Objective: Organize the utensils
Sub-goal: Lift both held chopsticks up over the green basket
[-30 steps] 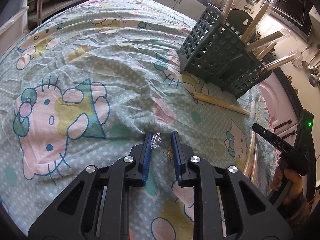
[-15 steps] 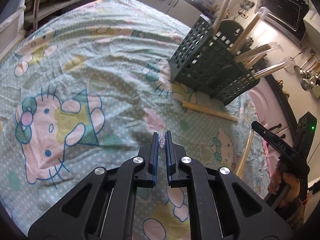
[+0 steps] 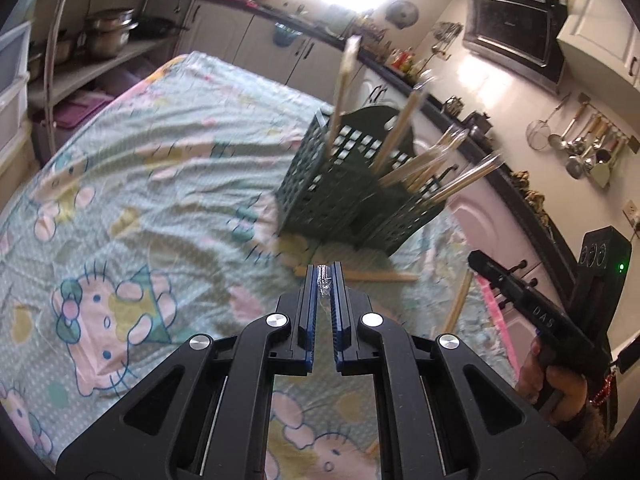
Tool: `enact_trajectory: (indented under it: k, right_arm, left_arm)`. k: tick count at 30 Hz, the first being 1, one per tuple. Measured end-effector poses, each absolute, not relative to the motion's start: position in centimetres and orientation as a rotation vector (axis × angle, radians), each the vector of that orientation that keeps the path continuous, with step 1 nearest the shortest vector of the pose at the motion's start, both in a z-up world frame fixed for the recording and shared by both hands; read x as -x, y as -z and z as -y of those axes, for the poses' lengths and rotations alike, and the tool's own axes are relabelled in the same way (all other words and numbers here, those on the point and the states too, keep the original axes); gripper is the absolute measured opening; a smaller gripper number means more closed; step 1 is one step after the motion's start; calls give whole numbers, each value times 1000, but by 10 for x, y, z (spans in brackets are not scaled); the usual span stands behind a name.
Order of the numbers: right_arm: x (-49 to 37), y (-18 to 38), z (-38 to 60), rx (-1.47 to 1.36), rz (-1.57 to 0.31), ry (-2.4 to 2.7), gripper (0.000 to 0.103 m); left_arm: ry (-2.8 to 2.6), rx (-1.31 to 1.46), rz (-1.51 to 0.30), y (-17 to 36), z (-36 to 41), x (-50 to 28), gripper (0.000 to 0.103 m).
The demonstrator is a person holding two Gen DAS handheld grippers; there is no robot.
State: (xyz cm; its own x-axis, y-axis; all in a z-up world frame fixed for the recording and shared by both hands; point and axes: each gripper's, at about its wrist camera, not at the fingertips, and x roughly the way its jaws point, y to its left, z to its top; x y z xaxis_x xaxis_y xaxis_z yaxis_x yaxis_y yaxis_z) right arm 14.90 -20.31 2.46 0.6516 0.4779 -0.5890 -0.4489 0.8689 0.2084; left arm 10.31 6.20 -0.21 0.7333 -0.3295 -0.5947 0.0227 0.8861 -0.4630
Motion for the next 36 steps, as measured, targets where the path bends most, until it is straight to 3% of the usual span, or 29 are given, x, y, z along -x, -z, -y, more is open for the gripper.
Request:
enact_trajectory:
  k: [36]
  right_arm:
    - [-126, -97, 208, -27, -453, -536, 3]
  left_arm:
    - [377, 350, -545, -94, -13, -122, 1]
